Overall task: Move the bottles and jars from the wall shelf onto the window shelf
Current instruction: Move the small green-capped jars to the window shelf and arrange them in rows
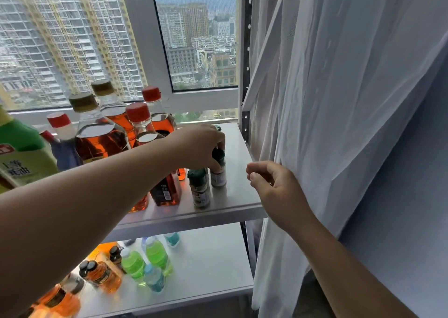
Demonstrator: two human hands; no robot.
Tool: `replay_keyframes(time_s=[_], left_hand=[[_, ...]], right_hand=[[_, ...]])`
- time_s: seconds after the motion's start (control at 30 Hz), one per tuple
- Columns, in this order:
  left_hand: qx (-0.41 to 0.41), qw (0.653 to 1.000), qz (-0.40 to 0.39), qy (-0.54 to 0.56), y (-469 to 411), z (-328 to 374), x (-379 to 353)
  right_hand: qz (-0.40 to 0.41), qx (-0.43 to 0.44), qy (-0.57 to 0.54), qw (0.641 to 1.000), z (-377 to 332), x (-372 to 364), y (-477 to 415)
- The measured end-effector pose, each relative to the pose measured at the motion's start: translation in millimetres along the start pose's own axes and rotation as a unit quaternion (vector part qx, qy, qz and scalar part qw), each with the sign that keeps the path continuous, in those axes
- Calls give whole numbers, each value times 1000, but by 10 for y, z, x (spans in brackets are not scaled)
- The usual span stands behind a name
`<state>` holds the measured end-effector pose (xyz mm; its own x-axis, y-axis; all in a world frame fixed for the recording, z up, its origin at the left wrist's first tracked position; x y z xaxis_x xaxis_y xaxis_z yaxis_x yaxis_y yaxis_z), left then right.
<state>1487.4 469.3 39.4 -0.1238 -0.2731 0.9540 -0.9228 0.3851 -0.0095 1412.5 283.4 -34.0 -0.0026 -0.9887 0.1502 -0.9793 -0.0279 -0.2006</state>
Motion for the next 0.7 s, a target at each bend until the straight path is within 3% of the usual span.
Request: replay_keyframes(time_s=[0.27,0.47,0.7], left_hand=[[16,1000,6,-13,40,30,-72],[11,987,144,64,534,244,159],[11,979,165,121,1528,502,-405]], right_hand=[[-33,-5,4,999,63,67,63],[-62,-9,3,998,264,6,162],[-115,-11,6,993,768,-392,704]])
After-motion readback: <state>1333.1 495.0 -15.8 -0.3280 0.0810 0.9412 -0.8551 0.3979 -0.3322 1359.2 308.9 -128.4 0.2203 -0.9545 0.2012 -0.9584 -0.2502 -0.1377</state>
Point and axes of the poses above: each hand's wrist, its own y-axis away from the middle knuckle, its own x-axis out of the back of the hand, z = x × y, the point moved 4 cm from there along -y, towards the middle knuckle, and after that the axes turned 13 degrees about -y, right-handed, at the moved point
